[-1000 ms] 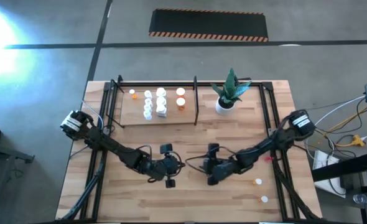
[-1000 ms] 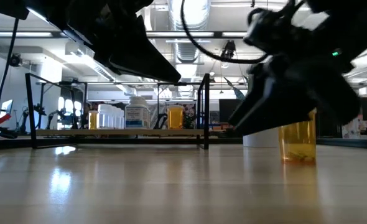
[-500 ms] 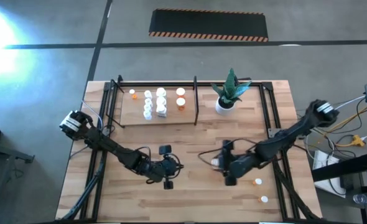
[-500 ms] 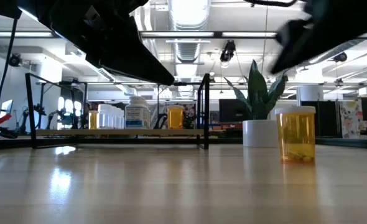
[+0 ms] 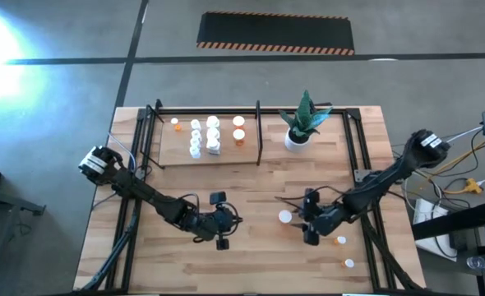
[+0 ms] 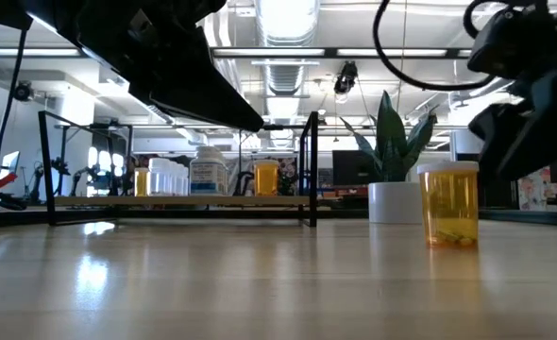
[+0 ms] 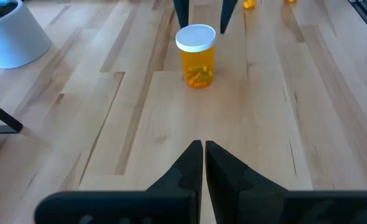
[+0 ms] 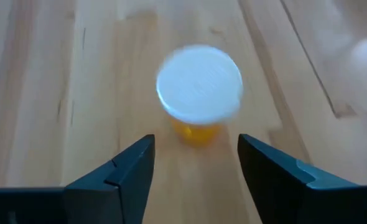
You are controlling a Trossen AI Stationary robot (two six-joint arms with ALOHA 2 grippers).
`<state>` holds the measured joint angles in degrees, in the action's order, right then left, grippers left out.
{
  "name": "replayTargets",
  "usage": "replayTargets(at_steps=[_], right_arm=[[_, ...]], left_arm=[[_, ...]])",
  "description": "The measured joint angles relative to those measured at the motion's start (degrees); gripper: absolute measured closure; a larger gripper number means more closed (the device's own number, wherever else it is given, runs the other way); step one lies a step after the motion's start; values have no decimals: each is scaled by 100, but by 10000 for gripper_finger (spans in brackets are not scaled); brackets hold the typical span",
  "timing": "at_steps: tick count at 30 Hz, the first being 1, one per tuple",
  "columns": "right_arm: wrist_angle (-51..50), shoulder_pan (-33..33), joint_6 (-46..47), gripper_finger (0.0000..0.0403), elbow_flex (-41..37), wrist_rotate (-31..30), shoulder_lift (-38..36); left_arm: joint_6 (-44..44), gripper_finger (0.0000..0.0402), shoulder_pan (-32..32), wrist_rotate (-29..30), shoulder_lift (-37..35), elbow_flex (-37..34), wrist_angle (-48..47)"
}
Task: Pick and place medicine bottles onto shelf by color
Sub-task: Put the small orange medicine container on the shelf
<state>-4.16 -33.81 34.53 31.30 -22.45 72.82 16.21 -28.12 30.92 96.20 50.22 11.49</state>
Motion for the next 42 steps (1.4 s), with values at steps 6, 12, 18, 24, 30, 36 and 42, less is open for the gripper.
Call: replayTargets(at_steps=[6,12,18,24,30,36,42], right_arm=[[526,281,-223,249,215,-25,676],[583,503,-612,330,760,-70,1342],[655,772,-1200,384,1493,-168,1994],[680,1045,-1700,394,2194,-171,2604],[511,981,-2186,394,2495,-66,2644],[-329,452,-1899,394,2309,10,1886],[-736,-367,-1128,394,1827,-611,1025]], left_arm=[[-2,400,0,-4,-2,0,0],[-2,400,0,-7,-2,0,-7],[-4,400,0,-9,-2,-2,-12],[-4,394,2,-11,-2,-2,-21],[-7,318,77,-9,95,-9,178],[-169,215,319,96,821,24,1546],[-330,141,649,119,1396,268,2101]])
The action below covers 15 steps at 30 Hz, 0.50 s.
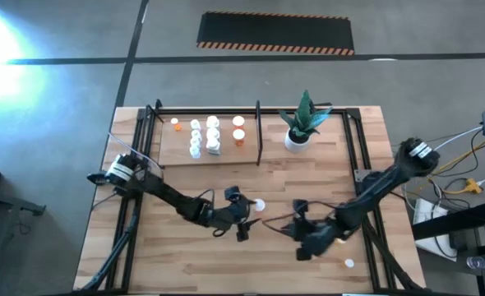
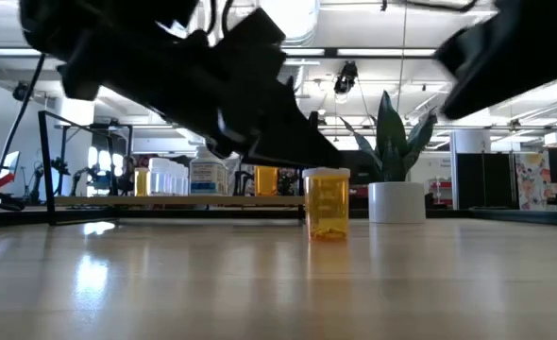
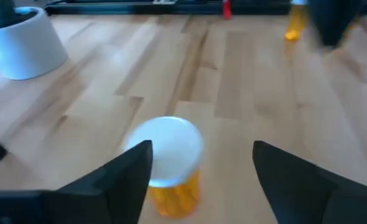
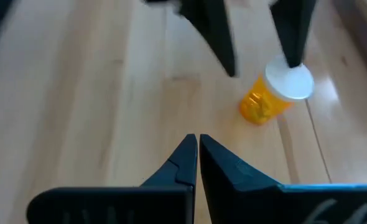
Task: Pick and place medicine bottles onto shelf by color
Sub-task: Put the small orange medicine container on the shelf
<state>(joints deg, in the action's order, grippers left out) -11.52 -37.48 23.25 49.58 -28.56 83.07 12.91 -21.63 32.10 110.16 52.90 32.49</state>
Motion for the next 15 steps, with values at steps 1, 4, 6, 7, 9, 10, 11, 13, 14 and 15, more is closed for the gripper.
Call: replayTargets(at_steps=[1,4,6,7,9,10,11,13,14,15], right_arm=[[33,-152,113,394,-87,-162,-125],[-2,-521,409,394,-344,-800,-440],[38,-704,590,394,-488,-1115,-596],[-7,-773,646,394,-552,-1255,-659],[49,-842,723,394,-605,-1397,-719],[50,-865,739,394,-633,-1441,-743],[10,-876,763,394,-661,-1491,-758],[46,-876,818,394,-668,-1505,-743],[40,-876,830,394,-670,-1512,-719],[30,-876,830,394,-675,-1512,-699]], left_arm=[[-20,134,41,17,12,35,-33],[-106,126,106,15,-19,171,10],[-422,125,139,13,-51,269,30],[-605,125,151,16,-65,284,53],[-774,124,196,59,-89,274,9],[-739,124,233,51,-86,260,2],[-664,124,277,11,-75,225,2],[-455,124,355,-31,-65,162,-38],[-363,124,387,-41,-62,132,-60],[-278,124,415,-62,-62,104,-59]])
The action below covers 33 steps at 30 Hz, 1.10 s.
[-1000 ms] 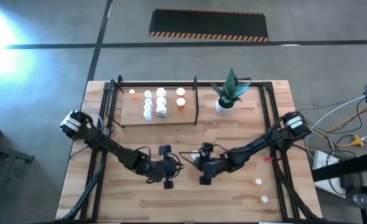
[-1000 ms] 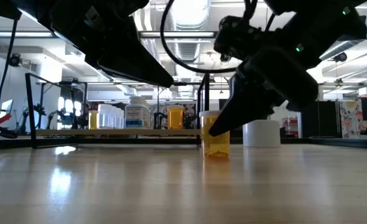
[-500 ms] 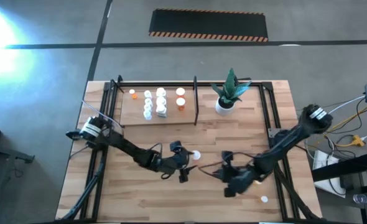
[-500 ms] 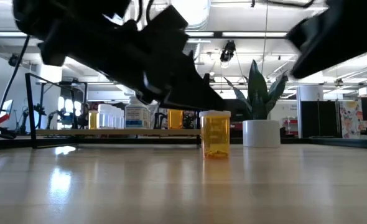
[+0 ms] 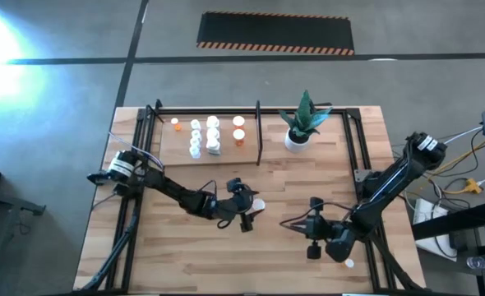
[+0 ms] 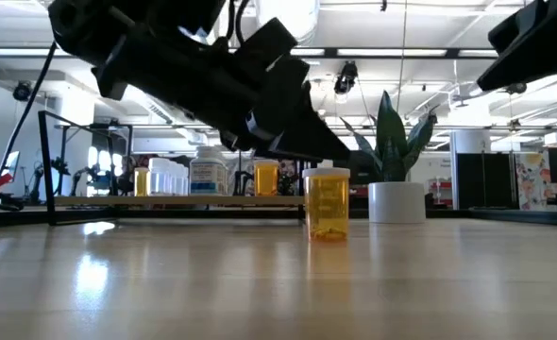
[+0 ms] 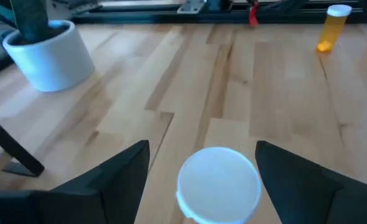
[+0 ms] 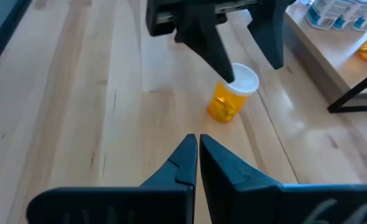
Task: Pick and place medicine bottles onto shelf by color
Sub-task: Put the small orange medicine container on the shelf
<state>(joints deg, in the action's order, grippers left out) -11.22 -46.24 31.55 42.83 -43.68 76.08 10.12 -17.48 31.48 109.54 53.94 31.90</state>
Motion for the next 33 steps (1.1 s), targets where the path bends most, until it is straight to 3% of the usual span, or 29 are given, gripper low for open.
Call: replayTargets(at_steps=[6,15,27,33], right_arm=[[15,0,11,394,0,7,204],[26,0,90,394,0,11,237],[29,0,87,394,0,11,237],[28,0,90,394,0,11,237]], left_arm=[[298,124,99,-580,0,-40,9],[283,127,103,-562,328,32,6],[282,212,103,-526,219,89,-25],[280,214,101,-545,147,87,-223]])
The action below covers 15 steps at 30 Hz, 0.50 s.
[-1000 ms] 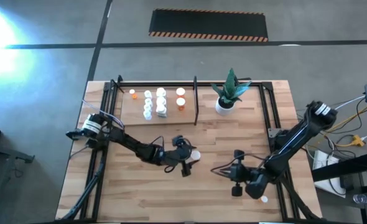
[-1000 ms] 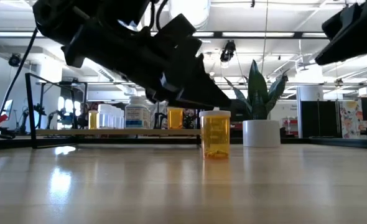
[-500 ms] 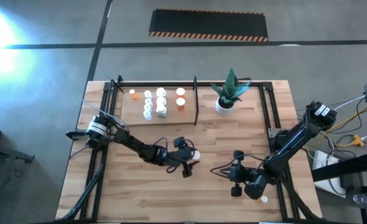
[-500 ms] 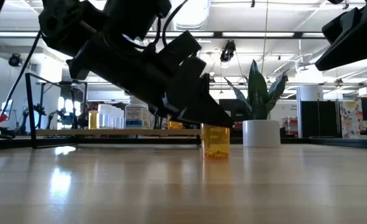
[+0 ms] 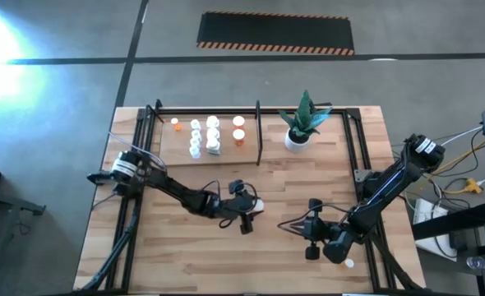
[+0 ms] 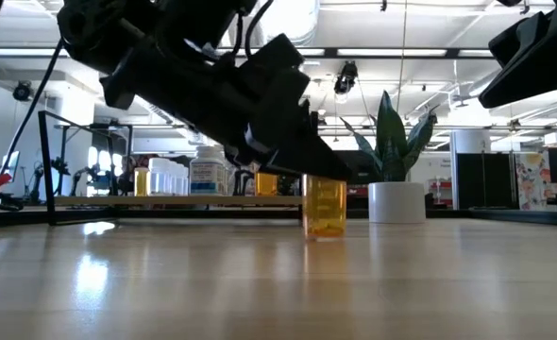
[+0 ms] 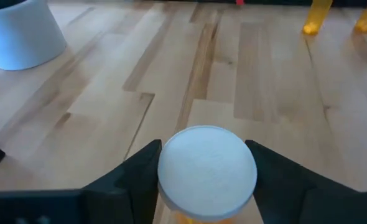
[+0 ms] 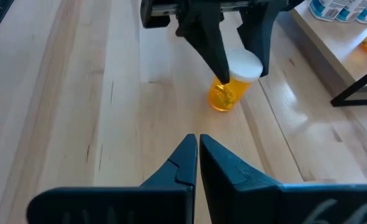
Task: Pick and place medicine bottles onto shelf by color
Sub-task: Put the small orange medicine container on the shelf
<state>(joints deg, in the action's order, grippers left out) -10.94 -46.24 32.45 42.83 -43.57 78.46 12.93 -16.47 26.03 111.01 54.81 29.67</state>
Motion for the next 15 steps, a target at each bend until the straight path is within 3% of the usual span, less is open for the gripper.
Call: replayTargets(at_steps=[3,8,15], right_arm=[[2,0,0,394,0,0,0],[-22,0,0,394,0,-2,-1],[-29,4,-2,394,0,-4,-2]], left_arm=[[102,205,-2,205,-279,2,-542],[473,208,242,1165,-1076,1,-1672],[479,209,1171,1367,-1485,-44,-1715]])
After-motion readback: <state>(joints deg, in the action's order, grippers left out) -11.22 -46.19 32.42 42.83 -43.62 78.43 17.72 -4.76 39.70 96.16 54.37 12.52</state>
